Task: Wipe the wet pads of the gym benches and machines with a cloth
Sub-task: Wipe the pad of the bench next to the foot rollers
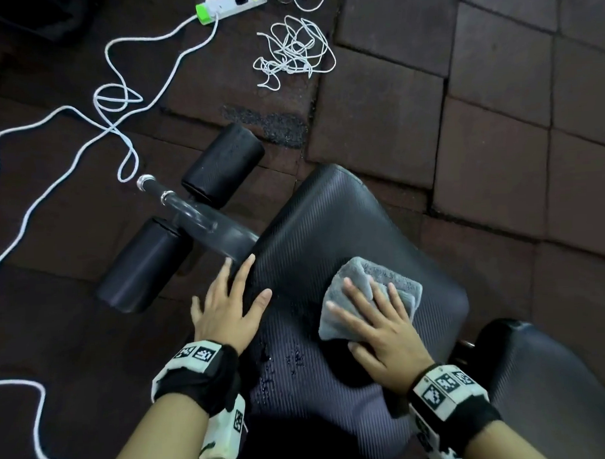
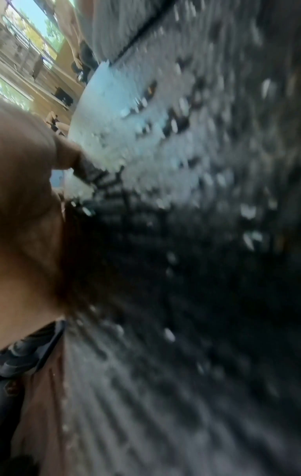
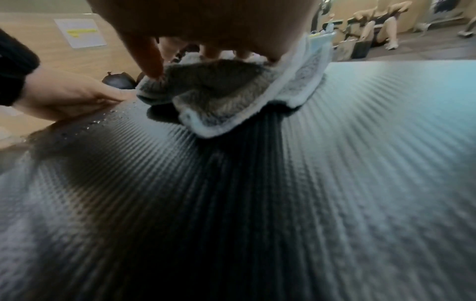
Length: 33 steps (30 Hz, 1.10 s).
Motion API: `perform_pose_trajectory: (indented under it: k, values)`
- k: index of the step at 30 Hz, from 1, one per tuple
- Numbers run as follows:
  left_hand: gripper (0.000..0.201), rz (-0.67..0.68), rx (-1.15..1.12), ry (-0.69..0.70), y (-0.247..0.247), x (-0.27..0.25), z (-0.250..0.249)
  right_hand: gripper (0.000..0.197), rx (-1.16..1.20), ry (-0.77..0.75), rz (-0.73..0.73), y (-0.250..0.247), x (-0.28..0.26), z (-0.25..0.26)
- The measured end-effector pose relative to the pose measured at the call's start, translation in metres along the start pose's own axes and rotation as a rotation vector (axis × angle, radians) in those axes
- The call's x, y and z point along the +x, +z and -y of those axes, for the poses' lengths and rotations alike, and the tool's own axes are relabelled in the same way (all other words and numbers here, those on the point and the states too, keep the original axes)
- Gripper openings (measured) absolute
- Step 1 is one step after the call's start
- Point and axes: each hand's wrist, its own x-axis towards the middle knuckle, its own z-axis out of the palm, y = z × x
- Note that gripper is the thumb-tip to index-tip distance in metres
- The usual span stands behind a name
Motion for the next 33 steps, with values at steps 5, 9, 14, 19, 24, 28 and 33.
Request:
perform_pose_trajectory:
  k: [5, 9, 14, 19, 24, 28, 33]
  values:
    - [0.065, -0.382, 0.084, 0.173, 0.012, -0.02, -0.076, 0.059, 0.224, 0.451, -0.326, -0.005, -0.021, -0.023]
    - [0.056, -0.199, 0.212, 0.437, 0.047, -0.037, -0.16, 0.061, 0.378, 0.904, -0.324, 0.01, -0.032, -0.054]
    - [0.069, -0.045, 0.363, 0.344, 0.083, -0.036, -0.157, 0.067, 0.245, 0.919, -0.28, 0.025, -0.034, -0.062]
    - [0.079, -0.158, 0.314, 0.283, 0.115, -0.082, -0.124, 0.065, 0.202, 0.886, -0.286, 0.031, -0.037, -0.061]
    - [0.079, -0.147, 0.318, 0.231, 0.112, -0.069, -0.132, 0.066, 0.182, 0.876, -0.282, 0.034, -0.039, -0.061]
    - [0.068, -0.202, 0.336, 0.222, 0.075, -0.027, -0.128, 0.068, 0.176, 0.87, -0.286, 0.035, -0.04, -0.062]
    - [0.07, -0.202, 0.088, -0.13, 0.01, -0.001, -0.07, 0.064, 0.198, 0.859, -0.285, 0.035, -0.042, -0.062]
